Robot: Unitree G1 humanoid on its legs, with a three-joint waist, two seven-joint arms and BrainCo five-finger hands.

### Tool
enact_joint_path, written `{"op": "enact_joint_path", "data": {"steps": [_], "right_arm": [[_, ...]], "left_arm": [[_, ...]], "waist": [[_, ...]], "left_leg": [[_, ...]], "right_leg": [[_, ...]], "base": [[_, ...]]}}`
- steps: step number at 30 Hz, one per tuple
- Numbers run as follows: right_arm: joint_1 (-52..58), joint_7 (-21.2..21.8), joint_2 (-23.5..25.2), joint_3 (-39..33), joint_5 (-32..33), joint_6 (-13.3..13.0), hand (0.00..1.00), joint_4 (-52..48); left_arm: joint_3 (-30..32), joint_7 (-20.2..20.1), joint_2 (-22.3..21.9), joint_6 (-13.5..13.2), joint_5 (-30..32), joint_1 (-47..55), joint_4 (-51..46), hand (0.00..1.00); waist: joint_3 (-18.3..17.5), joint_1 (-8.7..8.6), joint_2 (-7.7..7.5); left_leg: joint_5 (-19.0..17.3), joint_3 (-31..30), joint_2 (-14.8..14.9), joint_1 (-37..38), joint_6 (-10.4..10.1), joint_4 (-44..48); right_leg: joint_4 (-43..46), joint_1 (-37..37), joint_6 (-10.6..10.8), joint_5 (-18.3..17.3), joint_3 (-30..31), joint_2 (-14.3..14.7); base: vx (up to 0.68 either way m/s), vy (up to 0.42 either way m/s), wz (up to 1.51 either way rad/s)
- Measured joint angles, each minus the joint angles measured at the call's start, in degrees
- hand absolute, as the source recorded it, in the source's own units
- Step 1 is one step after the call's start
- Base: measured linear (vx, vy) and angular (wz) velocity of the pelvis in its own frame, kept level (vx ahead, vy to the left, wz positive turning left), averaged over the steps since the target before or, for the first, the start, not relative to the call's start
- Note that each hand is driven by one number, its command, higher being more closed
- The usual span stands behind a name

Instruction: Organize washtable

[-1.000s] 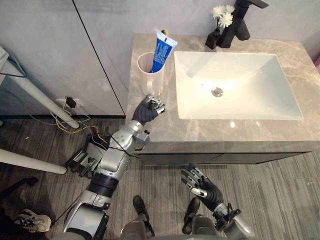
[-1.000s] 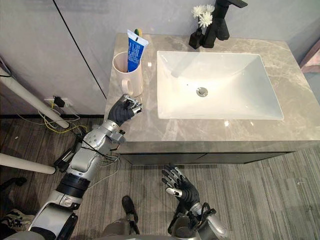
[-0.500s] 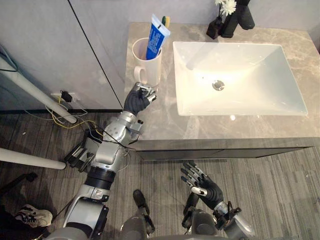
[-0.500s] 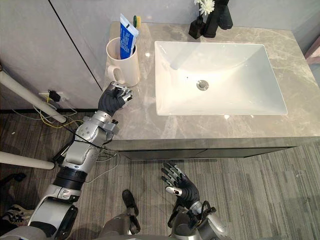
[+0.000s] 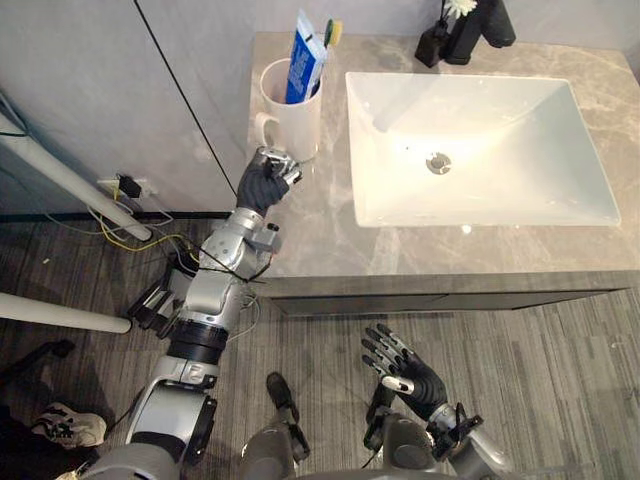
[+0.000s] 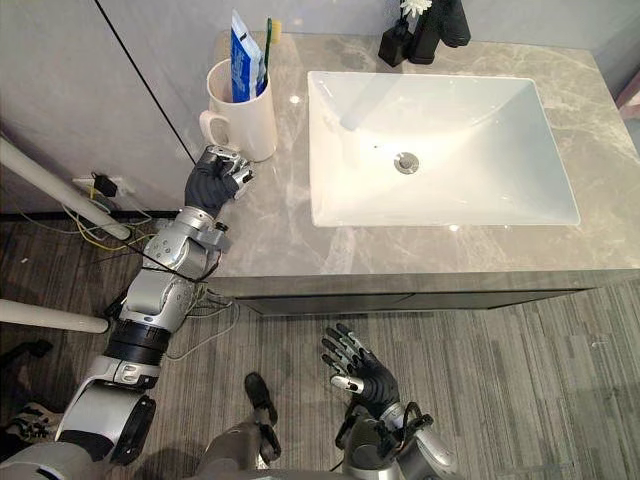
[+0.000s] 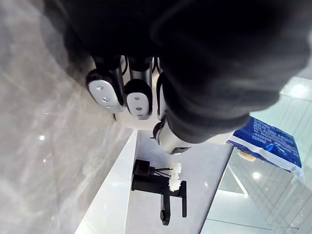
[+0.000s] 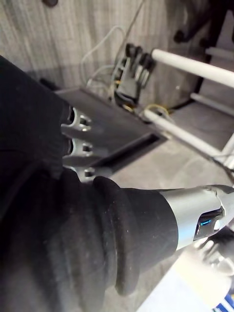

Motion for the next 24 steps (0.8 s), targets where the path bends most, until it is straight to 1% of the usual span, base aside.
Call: {"op": "enact_joint_path", "data": {"steps": [4,8,15,21,24], "right_arm": [[0.01,0.03,-0.01,0.47,0.00,0.00,0.00,-0.01],[0.04,0.05,-0.03,0.94,0.00,0.00,0.00,-0.02],[0.05,0.05,-0.03,0.97,0.00,-0.02,0.00,-0.03],[0.07,0.05,-0.04,1.00,0.01,-0.05,0.00,-0.04],[0.20,0.05,-0.04,1.28,0.01,-0.05,0.00,-0.04]], "left_arm": [[-0.45,0.00,0.28,0.05,0.00,-1.21,1.16,1.00],[-0.52,0.04,0.48,-0.04,-0.01,-2.57,1.56,1.00],[-0.77,0.24,0.67,-0.02,-0.03,-4.12,2.56,1.00],[-0.89,1.41,0.90,-0.28,-0.10,-6.63,4.02,1.00],[-0.88,1.66,2.17,-0.28,-0.22,-7.59,4.48,1.00]], "waist": [[0.08,0.01,-0.02],[1.16,-0.01,-0.06],[1.31,-0.23,-0.09],[2.40,-0.43,-0.10],[2.75,-0.66,-0.08]], "left_leg": [[0.00,0.01,-0.01,0.01,0.00,0.00],[0.00,0.20,0.00,0.08,0.00,0.00],[0.00,0.37,0.00,0.08,0.00,0.01],[0.00,0.40,0.04,0.08,0.00,0.01],[0.00,0.45,0.04,0.04,0.00,0.01]], "right_leg": [[0.09,-0.02,-0.01,0.00,0.01,-0.04],[0.15,-0.08,-0.09,0.06,0.14,-0.05],[0.14,-0.20,-0.10,0.07,0.24,-0.05],[0.15,-0.21,-0.11,0.09,0.24,-0.02],[0.15,-0.29,-0.14,0.10,0.28,-0.02]], "base": [[0.00,0.000,0.00],[0.00,0.000,-0.01],[0.00,0.000,0.00],[0.00,0.000,0.00],[0.00,0.000,0.00]]}}
